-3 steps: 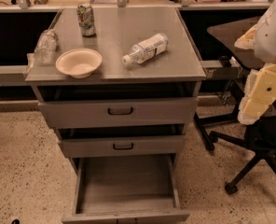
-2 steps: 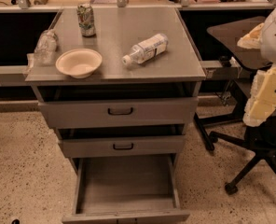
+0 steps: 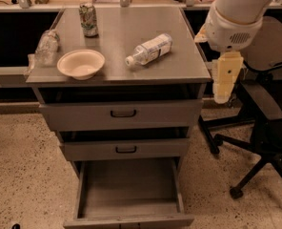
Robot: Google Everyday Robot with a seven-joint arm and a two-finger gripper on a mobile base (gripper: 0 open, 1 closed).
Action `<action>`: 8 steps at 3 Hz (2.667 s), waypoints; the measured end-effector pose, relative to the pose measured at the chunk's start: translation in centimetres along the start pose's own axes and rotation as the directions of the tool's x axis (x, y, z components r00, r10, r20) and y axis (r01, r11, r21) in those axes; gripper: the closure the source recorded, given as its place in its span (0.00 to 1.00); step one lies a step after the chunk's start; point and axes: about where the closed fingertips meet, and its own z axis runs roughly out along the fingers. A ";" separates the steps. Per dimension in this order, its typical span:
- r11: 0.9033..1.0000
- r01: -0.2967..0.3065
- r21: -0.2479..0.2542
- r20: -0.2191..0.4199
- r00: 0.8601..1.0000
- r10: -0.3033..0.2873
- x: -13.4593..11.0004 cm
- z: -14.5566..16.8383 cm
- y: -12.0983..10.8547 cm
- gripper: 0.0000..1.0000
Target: Place blue plastic bottle into bottom drawer
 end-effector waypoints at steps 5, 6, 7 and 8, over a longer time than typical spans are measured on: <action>0.942 0.313 0.123 0.016 0.948 -0.318 -5.3 5.0 -10.0 0.00; 0.920 0.371 0.124 0.022 0.926 -0.376 -6.9 7.1 -13.5 0.00; 0.907 0.407 0.106 -0.012 0.913 -0.408 -7.8 9.2 -17.5 0.00; 0.898 0.428 0.101 -0.024 0.904 -0.428 -8.4 10.2 -19.5 0.00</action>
Offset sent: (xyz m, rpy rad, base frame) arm 0.0231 0.0115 -0.0064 -0.0562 -0.0180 0.0396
